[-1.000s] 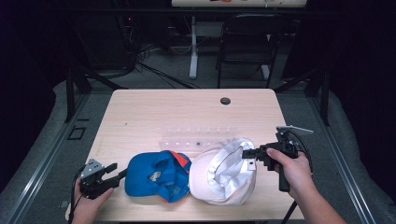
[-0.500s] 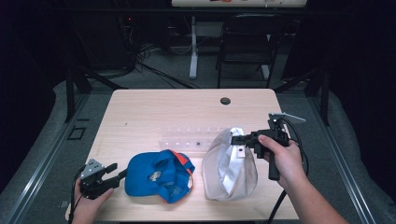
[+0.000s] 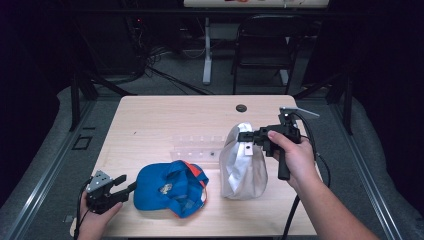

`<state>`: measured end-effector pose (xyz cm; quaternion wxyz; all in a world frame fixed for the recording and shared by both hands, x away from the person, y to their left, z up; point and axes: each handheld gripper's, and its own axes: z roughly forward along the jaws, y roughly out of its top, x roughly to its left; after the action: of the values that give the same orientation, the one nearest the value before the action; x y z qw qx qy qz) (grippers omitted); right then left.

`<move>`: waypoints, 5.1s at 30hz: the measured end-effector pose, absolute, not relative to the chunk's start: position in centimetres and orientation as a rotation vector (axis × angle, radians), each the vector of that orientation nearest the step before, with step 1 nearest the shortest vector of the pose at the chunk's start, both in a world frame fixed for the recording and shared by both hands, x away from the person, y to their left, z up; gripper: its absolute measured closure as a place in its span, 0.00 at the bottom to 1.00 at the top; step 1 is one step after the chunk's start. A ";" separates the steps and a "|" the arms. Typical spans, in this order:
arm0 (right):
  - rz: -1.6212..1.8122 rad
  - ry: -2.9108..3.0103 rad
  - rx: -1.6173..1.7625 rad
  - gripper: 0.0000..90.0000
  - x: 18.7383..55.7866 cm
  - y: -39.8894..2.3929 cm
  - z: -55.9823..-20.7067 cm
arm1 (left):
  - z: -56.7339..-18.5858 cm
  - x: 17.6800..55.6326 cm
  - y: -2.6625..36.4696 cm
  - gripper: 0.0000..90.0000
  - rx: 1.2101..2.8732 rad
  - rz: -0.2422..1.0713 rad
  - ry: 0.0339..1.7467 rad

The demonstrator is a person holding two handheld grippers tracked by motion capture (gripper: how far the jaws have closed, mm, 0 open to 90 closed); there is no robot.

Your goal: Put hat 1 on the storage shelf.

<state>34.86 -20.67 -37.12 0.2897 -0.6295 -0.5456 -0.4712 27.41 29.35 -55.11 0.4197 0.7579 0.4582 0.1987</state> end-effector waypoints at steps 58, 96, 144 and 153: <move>-1.414 -1.454 -1.587 0.90 41.8 -11.5 -29.7 | -46.4 32.3 10.8 0.77 2.066 0.657 0.708; -1.316 -1.483 -1.658 0.90 44.1 -9.2 -34.8 | -49.6 36.8 15.6 0.94 2.001 0.342 0.786; -1.451 -2.113 -1.720 0.63 32.5 -18.0 -45.7 | -51.4 32.1 16.5 0.66 2.061 0.496 0.821; -1.469 -2.109 -1.737 0.61 30.4 -19.1 -49.1 | -51.2 30.5 19.8 0.62 2.040 0.500 0.877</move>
<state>30.36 -19.08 -49.14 0.0196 -0.5598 -0.6797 -0.4734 30.53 19.80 -51.20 0.4195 0.8135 0.3499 0.1994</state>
